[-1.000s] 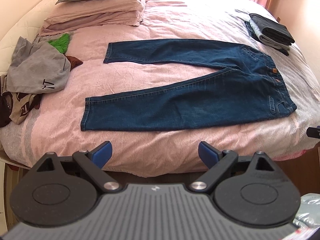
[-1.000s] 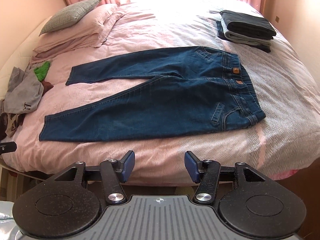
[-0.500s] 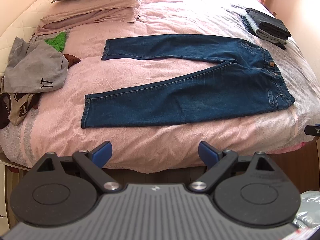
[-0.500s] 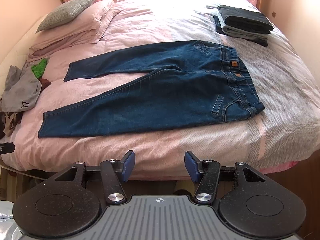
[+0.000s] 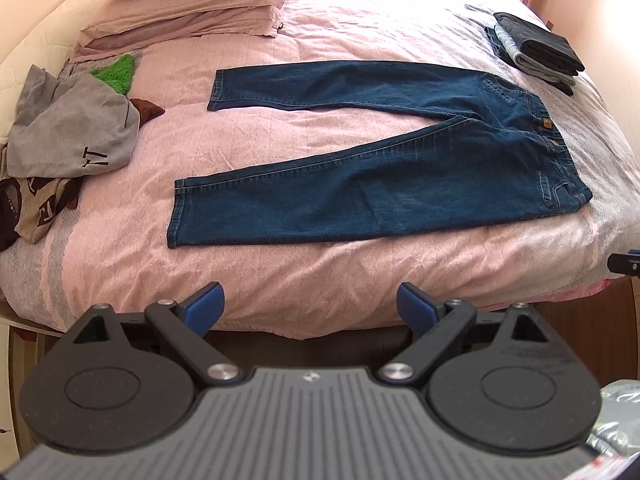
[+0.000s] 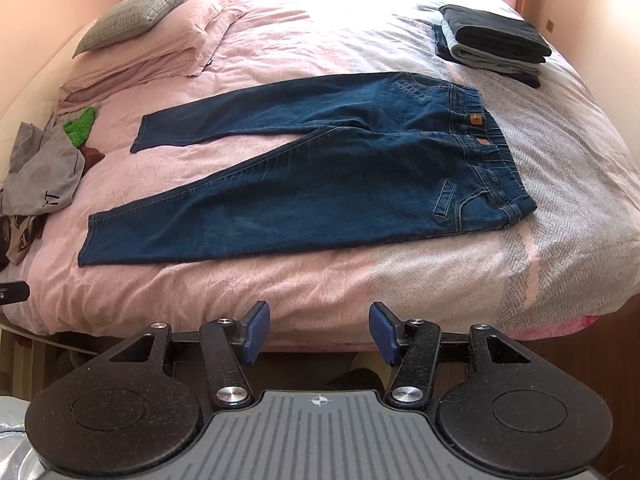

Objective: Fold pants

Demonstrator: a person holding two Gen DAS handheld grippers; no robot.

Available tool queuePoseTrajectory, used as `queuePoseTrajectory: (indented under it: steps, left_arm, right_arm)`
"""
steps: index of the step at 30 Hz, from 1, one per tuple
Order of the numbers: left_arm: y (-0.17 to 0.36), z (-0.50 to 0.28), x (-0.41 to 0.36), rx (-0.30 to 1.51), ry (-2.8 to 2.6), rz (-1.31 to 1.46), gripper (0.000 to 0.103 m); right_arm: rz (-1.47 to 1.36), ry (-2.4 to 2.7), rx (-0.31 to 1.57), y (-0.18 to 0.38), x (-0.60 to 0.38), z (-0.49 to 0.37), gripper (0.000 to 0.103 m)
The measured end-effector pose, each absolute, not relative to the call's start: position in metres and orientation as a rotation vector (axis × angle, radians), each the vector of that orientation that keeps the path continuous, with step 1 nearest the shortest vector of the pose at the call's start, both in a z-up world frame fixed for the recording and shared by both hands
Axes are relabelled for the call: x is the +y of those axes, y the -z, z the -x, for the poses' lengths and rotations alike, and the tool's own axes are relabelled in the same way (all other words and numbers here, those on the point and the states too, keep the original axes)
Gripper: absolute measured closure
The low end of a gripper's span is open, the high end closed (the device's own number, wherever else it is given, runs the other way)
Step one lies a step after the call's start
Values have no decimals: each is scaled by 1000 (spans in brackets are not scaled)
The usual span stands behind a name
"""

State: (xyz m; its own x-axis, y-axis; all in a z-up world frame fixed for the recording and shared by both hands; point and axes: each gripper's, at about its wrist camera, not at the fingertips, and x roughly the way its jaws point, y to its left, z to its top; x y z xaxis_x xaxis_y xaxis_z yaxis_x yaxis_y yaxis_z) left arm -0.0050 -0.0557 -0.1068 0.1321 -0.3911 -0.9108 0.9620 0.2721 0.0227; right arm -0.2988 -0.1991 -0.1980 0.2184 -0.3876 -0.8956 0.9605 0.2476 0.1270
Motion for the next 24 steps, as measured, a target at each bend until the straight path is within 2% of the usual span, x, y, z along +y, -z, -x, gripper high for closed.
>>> queuePoseTrajectory:
  steps: [13,24]
  left_arm:
    - [114,5,-82,989,1094,-739,12]
    - [116,20,-160,1009,1035,-703,12]
  right_arm:
    - [-806,1052,907,203,-237,295,51]
    - [-774,956,936,207,-326,297,51]
